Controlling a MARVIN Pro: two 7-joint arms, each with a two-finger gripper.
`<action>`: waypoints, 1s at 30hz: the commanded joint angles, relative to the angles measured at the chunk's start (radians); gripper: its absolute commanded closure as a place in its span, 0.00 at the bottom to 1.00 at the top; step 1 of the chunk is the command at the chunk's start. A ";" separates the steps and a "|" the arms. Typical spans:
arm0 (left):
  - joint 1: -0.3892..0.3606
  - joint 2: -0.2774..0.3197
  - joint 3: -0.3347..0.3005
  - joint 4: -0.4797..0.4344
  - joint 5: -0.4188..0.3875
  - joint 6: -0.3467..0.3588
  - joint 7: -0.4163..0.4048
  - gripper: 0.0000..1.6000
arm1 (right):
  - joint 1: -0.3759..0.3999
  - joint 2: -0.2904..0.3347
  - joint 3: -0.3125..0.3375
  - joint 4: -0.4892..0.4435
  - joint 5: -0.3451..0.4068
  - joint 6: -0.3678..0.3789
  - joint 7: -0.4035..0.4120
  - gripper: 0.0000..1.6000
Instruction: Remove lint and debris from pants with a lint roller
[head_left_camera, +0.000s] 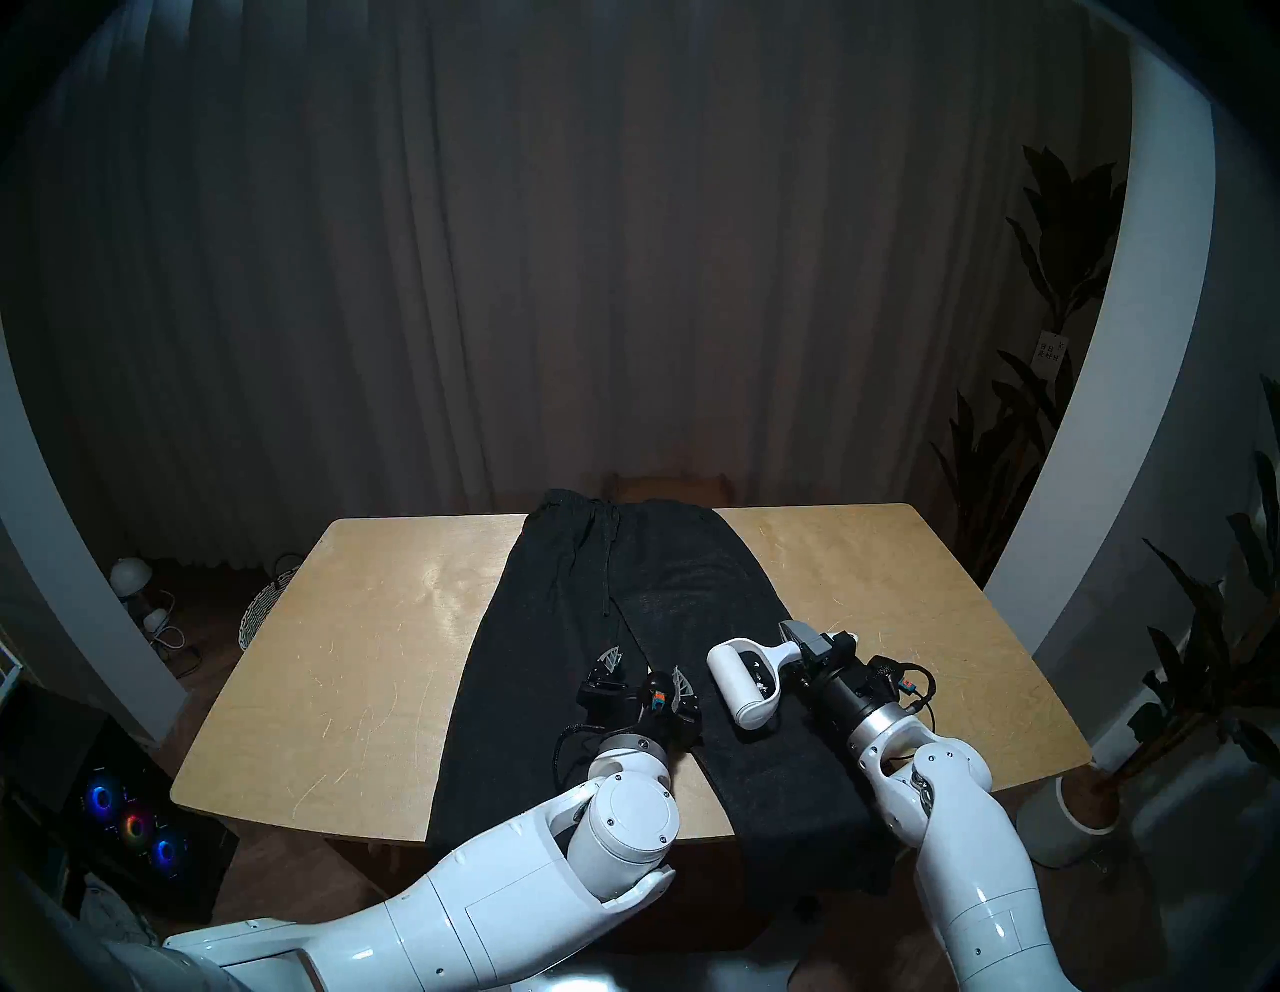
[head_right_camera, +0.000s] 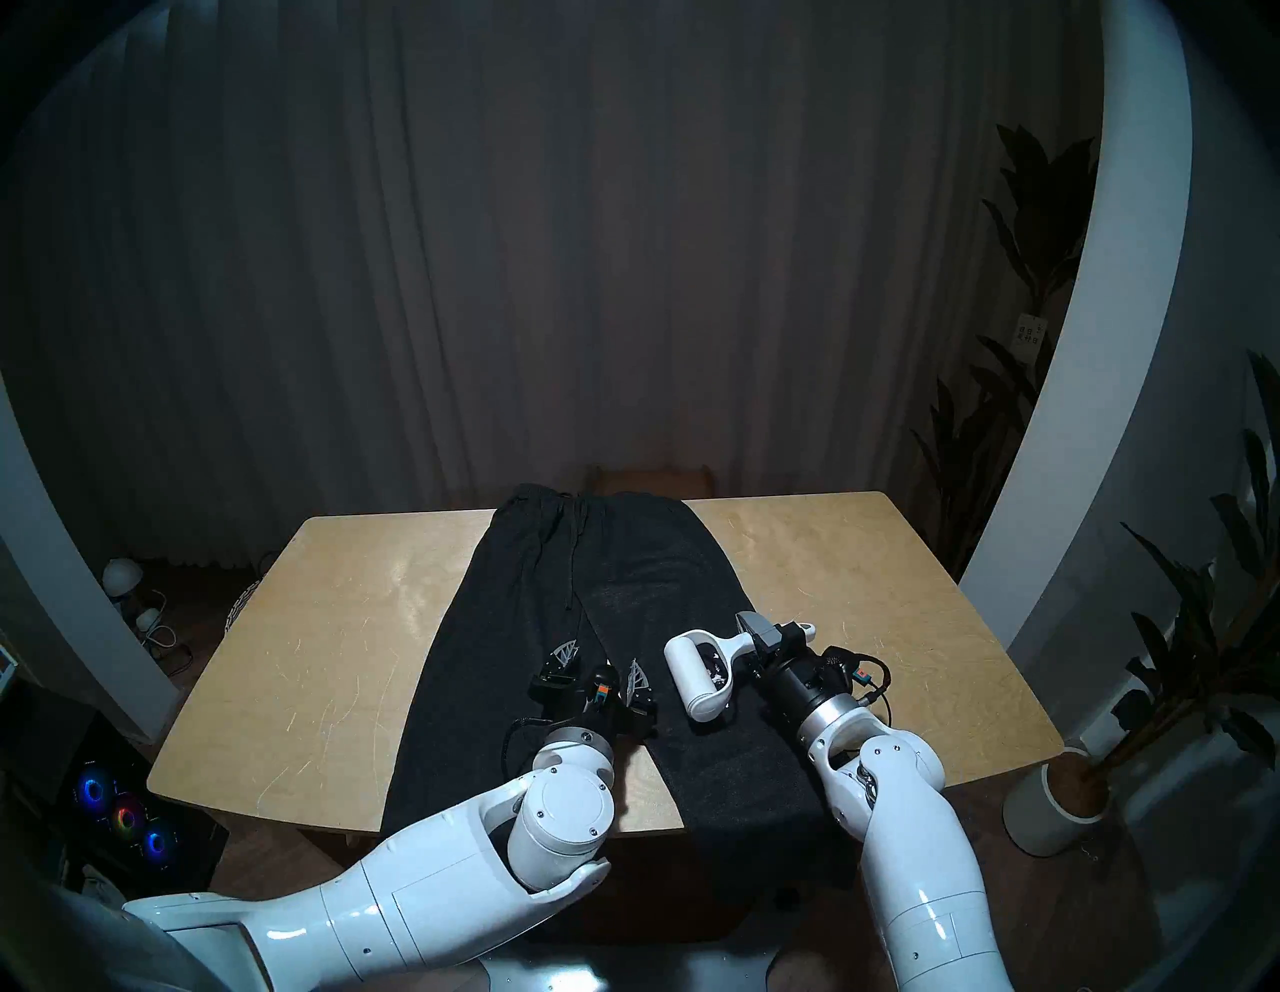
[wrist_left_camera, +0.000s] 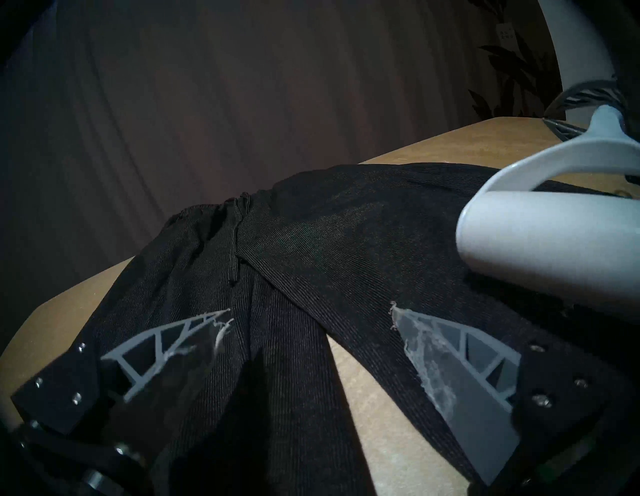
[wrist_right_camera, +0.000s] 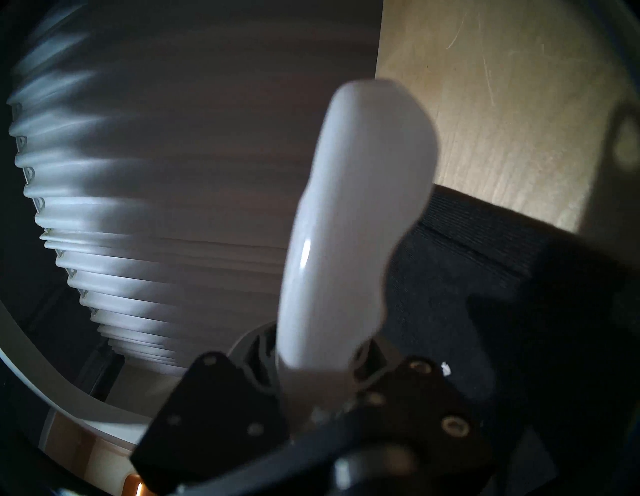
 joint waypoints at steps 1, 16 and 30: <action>0.008 0.033 -0.009 0.001 -0.003 0.001 -0.002 0.00 | 0.037 -0.013 -0.005 -0.020 0.013 0.005 0.033 1.00; 0.004 0.037 -0.019 -0.002 -0.014 -0.016 -0.028 0.00 | -0.079 0.013 0.026 -0.179 0.036 0.035 -0.061 1.00; 0.014 0.040 -0.030 -0.015 -0.027 -0.017 -0.038 0.00 | -0.079 -0.002 0.033 -0.213 0.084 0.069 -0.198 1.00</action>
